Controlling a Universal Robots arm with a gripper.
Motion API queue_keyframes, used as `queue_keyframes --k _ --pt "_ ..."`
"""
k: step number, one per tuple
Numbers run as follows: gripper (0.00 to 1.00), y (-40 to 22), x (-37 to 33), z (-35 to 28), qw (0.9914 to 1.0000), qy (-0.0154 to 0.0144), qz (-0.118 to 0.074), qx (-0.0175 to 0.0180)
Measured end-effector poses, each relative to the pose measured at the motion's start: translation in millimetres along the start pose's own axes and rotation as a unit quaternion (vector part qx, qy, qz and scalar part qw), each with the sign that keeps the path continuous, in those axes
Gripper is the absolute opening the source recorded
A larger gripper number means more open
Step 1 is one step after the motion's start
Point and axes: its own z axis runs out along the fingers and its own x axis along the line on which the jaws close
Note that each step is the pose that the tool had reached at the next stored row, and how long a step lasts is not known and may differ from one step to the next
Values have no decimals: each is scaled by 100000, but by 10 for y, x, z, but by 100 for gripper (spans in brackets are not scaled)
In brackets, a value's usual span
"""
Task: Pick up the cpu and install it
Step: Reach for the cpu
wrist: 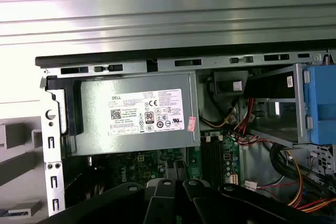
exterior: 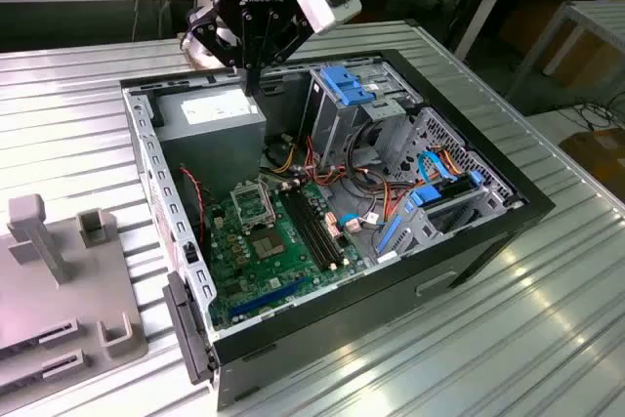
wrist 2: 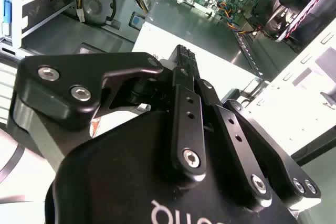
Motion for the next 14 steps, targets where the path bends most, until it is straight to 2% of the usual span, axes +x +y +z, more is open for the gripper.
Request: queue_keyframes --k 14 --pt "11 -1 17 0 100000 -1 -1 0"
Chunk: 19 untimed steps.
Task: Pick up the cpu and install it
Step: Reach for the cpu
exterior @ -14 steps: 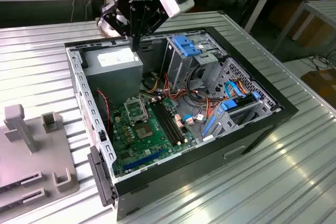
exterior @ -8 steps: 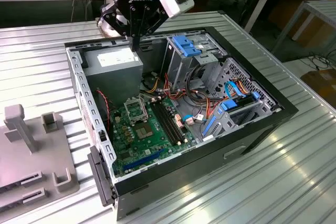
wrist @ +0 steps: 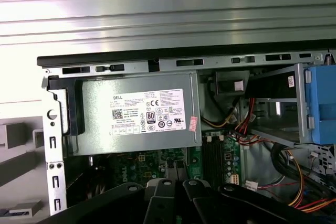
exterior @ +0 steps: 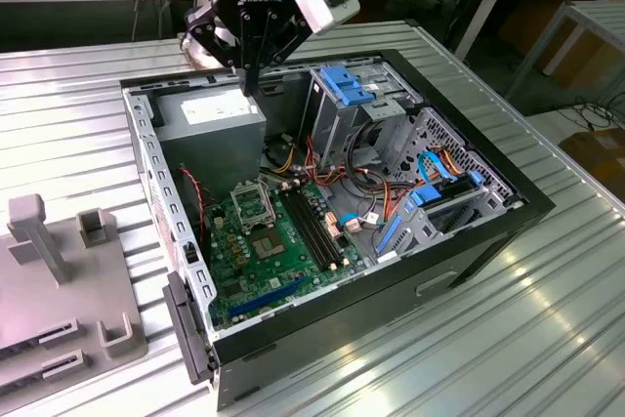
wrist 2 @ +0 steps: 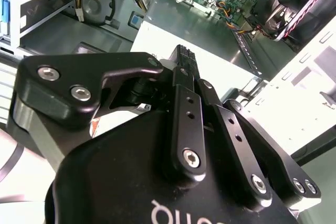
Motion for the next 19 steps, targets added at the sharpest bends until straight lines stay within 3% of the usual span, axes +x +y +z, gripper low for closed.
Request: queue_keyframes --k 19 --pt "11 -3 37 0 100000 59 11 4"
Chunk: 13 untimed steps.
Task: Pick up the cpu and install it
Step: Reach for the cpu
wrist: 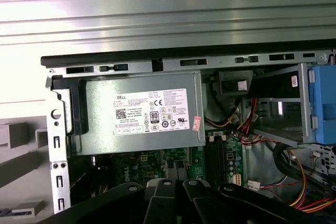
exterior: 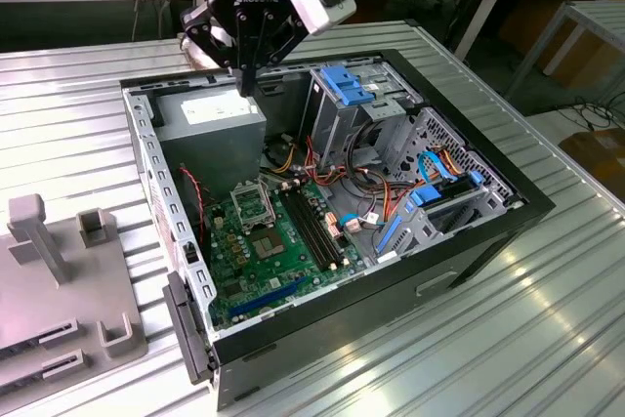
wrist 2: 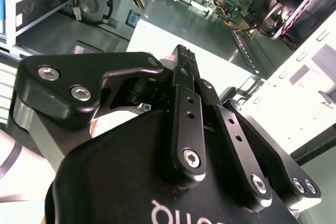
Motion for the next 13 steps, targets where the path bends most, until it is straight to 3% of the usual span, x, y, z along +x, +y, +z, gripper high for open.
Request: queue_keyframes --k 13 --pt "11 -3 31 -1 100000 -3 -6 1"
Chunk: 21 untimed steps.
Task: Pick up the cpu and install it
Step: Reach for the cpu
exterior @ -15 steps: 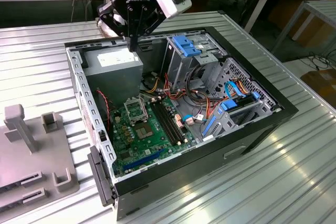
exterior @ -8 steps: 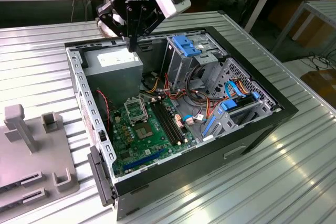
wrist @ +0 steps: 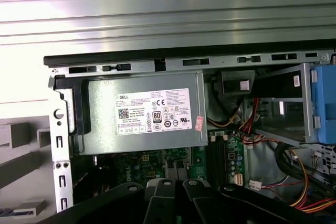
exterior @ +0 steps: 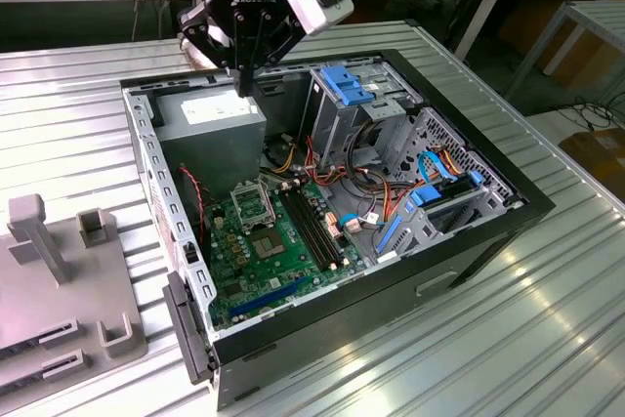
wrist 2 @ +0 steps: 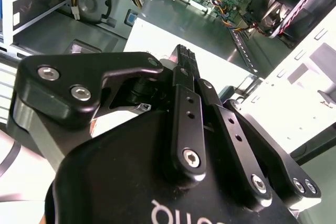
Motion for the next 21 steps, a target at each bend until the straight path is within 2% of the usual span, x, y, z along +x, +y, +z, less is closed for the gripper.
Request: queue_keyframes --k 21 --pt "11 -12 162 -3 100000 1 0 -1"
